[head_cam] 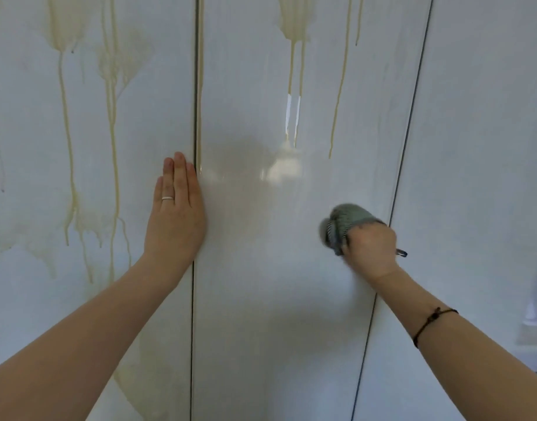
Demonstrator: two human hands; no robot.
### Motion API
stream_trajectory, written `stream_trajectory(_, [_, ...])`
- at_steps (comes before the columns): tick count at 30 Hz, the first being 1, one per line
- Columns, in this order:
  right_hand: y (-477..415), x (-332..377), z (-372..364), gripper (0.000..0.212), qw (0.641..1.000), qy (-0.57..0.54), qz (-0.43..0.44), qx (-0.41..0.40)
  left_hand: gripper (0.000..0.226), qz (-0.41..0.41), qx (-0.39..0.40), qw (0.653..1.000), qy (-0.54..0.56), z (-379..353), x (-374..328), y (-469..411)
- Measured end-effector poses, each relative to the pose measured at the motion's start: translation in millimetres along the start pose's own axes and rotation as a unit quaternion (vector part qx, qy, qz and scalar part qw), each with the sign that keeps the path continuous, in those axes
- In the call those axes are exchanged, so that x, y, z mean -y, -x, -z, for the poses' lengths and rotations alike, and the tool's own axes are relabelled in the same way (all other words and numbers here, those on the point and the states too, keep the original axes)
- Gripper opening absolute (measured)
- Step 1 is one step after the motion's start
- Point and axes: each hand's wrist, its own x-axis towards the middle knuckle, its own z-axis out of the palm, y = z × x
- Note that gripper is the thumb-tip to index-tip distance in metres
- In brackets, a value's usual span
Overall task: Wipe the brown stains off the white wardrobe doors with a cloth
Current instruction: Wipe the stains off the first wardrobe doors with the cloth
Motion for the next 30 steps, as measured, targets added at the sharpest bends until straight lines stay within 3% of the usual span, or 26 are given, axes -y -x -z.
stream_trajectory(3, [35.3, -31.0, 0.2, 0.036, 0.964, -0.048, -0.261, -0.036, 0.051, 0.022, -0.009, 0.999, 0.023, -2.9, -7.1, -1.5])
stream_trajectory(5, [68.3, -16.6, -15.7, 0.041, 0.951, -0.056, -0.302, -0.02, 0.052, 0.018, -0.025, 0.999, 0.033, -7.7, -6.1, -1.9])
stream_trajectory(8, [88.8, 8.9, -22.6, 0.047, 0.961, -0.064, -0.267, 0.04, 0.054, 0.018, -0.032, 0.999, 0.04, -10.2, -2.2, -1.2])
stream_trajectory(10, [66.3, 5.4, -14.9, 0.04, 0.972, -0.048, -0.227, 0.043, 0.055, 0.025, -0.026, 0.999, 0.04, -8.5, -1.8, -0.3])
stream_trajectory(13, [-11.1, -16.8, 4.0, 0.019, 0.971, -0.068, -0.216, -0.077, 0.053, 0.01, -0.024, 0.999, 0.031, -10.1, 0.1, -0.8])
stream_trajectory(16, [-86.2, -42.6, 21.5, 0.023, 0.937, -0.065, -0.308, -0.151, 0.053, 0.004, -0.033, 0.999, 0.028, -12.3, -0.6, 1.1])
stream_trajectory(18, [-96.7, -48.0, 22.3, 0.027, 0.934, -0.052, -0.316, -0.161, 0.053, 0.019, -0.037, 0.998, 0.041, -10.6, -2.6, 1.7])
stream_trajectory(23, [1.2, -17.4, -5.1, 0.034, 0.941, -0.069, -0.317, -0.099, 0.054, 0.025, -0.042, 0.998, 0.046, -10.8, -6.2, -0.6])
stream_trajectory(27, [64.3, 6.3, -21.3, 0.03, 0.979, -0.071, -0.19, -0.026, 0.052, 0.019, -0.046, 0.998, 0.048, -11.3, -4.6, 0.2])
stream_trajectory(30, [32.4, -3.0, -9.6, 0.028, 0.989, -0.039, -0.143, -0.017, 0.051, 0.016, -0.048, 0.997, 0.05, -12.6, -4.4, -0.4])
